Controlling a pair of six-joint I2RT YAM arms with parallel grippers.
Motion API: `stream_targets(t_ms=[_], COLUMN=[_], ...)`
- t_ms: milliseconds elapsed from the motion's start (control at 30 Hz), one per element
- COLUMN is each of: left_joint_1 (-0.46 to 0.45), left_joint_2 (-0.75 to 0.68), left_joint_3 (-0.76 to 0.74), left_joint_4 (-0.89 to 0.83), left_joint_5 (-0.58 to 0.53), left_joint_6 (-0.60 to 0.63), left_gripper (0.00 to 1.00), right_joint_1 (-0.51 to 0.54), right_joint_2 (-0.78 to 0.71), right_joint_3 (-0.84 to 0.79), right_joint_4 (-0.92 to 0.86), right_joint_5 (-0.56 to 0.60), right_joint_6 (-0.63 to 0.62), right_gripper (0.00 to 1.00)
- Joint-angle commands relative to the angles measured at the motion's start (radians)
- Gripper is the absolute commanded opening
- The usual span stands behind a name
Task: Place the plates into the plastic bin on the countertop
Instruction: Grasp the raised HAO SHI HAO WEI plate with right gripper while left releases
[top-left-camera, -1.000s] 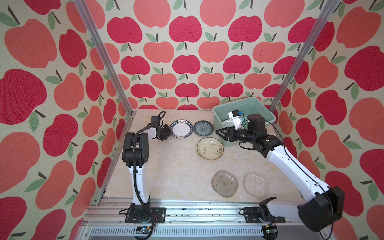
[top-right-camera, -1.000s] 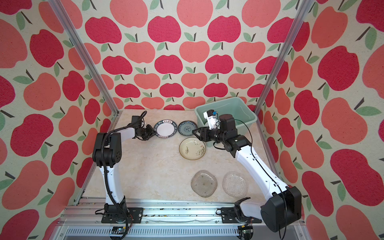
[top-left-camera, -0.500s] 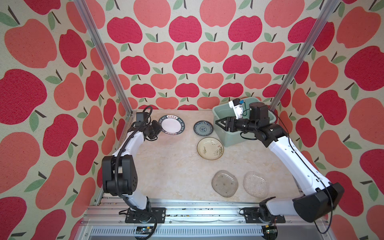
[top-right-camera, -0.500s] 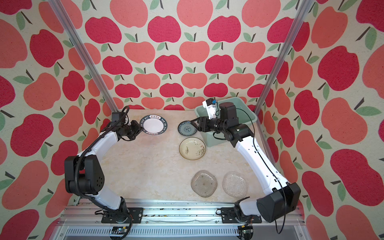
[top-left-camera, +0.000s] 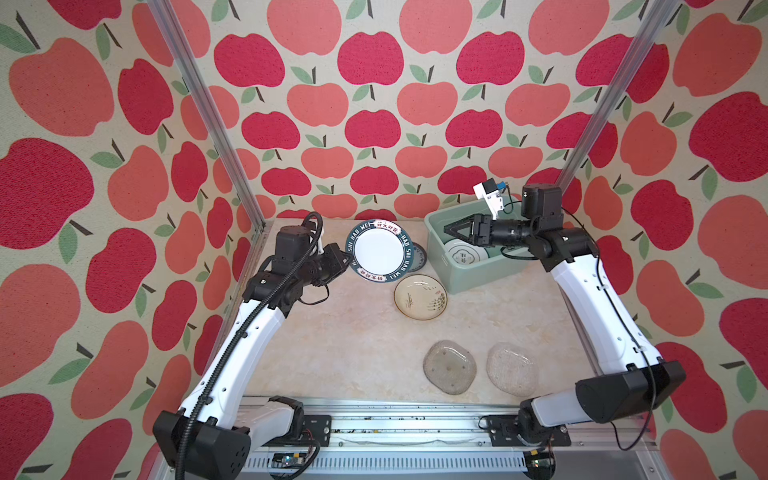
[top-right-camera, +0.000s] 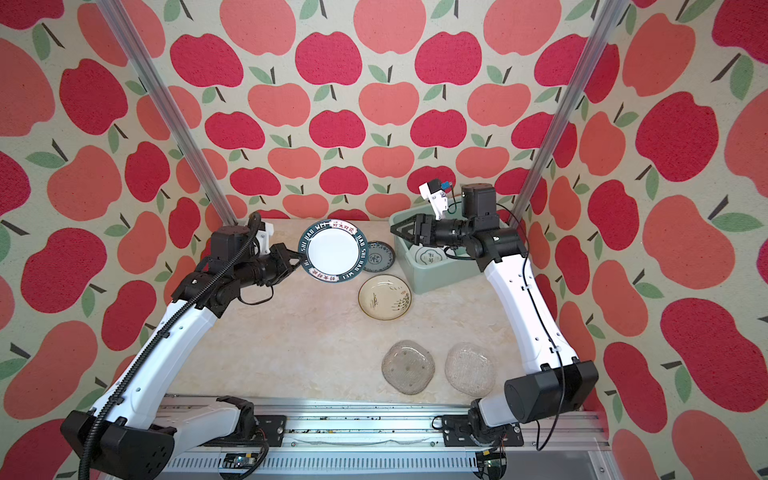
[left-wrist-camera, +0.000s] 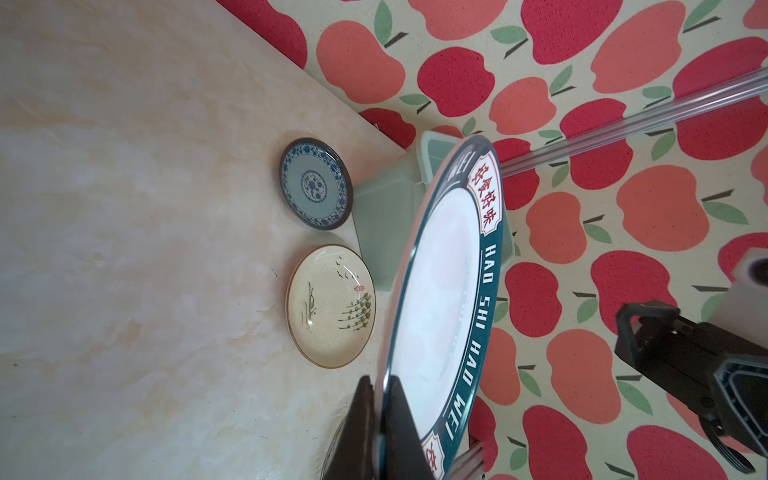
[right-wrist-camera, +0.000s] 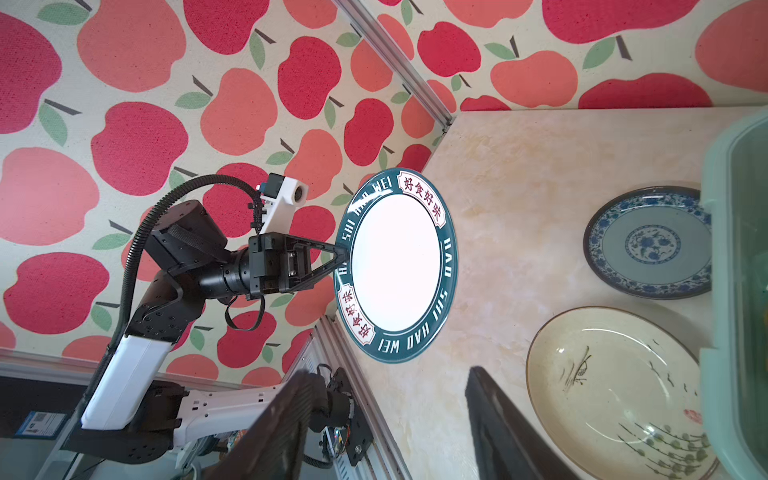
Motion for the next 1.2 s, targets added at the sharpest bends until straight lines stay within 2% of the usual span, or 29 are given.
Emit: stream_targets(t_ms=[0,233,500,600,800,967,1167], left_joint_1=[-0.068,-0.164,-0.211,-0.219,-0.226,-0.227,-0.228], left_joint_2=[-0.022,-0.016,0.04,0.059,0.082,0.103,0.133], left_joint_3=[0.01,-0.034,-0.013,-0.011,-0.007,-0.007,0.012], left_joint_4=[0.047,0.162,0.195,0.206,0.203,0.213,0.224], left_joint_5=[-0.032,-0.06,-0.056,-0.051,-0.045,-0.025,-0.005], left_joint_6=[-0.062,-0.138,-0.145,-0.152,-0.158,-0.167,-0.167], left_gripper=[0.0,0.0,0.0,0.0,0.0,0.04,0.07], right_joint_1=[0.0,0.0,0.014,0.018,0.017,0.017,0.007], right_joint_2=[-0.013,-0.02,-0.007,-0.001,-0.005,-0.006,0.011], right_joint_3=[-0.084,-0.17,-0.263,-0.285,-0.289,-0.3,-0.276], right_joint_4=[0.029,-0.017,0.117,0.174,0.228,0.292,0.304], right_joint_5=[-0.1,-0.087,-0.14,-0.152,-0.132,-0.122,-0.113], right_joint_6=[0.073,0.008,0.1,0.14,0.165,0.199,0.214], right_gripper=[0.63,0.63,0.56,0.5,0.31,0.17,0.05])
